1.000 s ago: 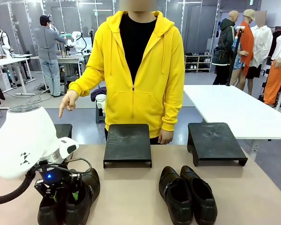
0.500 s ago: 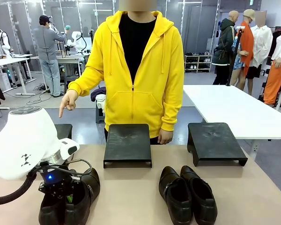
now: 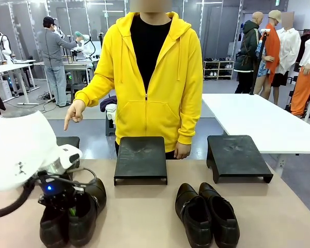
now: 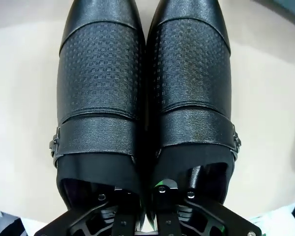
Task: Place the shoes on the stand as instructed by the person.
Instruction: Pick up one pair of Shoes and place it on the Shoes Stand indicated by the person.
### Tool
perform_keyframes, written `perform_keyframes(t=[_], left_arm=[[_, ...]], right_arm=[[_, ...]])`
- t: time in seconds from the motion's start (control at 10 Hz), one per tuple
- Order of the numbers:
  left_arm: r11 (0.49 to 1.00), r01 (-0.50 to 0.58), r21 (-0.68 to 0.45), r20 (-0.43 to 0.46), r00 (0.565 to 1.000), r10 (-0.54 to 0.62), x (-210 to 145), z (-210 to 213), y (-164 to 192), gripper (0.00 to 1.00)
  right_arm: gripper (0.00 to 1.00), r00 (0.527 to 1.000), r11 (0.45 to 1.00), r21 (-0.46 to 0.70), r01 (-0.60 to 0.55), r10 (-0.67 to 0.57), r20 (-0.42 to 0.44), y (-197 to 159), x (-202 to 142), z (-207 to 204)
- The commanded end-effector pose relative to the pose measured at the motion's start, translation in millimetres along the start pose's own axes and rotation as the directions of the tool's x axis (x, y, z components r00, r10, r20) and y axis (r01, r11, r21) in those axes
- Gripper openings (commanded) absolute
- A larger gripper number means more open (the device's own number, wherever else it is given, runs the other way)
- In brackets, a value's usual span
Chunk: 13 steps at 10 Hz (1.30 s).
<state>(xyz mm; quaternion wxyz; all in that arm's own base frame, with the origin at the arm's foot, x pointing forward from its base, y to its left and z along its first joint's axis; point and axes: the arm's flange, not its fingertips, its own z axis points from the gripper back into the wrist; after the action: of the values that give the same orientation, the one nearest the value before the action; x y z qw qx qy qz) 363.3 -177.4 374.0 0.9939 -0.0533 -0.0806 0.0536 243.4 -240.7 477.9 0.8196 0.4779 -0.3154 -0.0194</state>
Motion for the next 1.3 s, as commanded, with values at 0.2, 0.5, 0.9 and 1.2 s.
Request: perform_keyframes(t=[0.2,0.5,0.9,1.2], left_arm=[[0.995,0.093,-0.037,0.103,0.991,-0.089,-31,107,65,0.00],[0.992,0.116,-0.050,0.154,0.982,-0.107,-21,148,89,0.00],[0.993,0.096,-0.063,0.145,0.986,-0.087,-16,154,86,0.00],[0.993,0.096,-0.063,0.145,0.986,-0.087,-16,154,86,0.00]], right_arm=[[1.00,1.000,1.000,0.012,-0.008,0.008,0.007,1,0,1],[1.00,1.000,1.000,0.012,-0.008,0.008,0.007,1,0,1],[1.00,1.000,1.000,0.012,-0.008,0.008,0.007,1,0,1],[1.00,1.000,1.000,0.012,-0.008,0.008,0.007,1,0,1]])
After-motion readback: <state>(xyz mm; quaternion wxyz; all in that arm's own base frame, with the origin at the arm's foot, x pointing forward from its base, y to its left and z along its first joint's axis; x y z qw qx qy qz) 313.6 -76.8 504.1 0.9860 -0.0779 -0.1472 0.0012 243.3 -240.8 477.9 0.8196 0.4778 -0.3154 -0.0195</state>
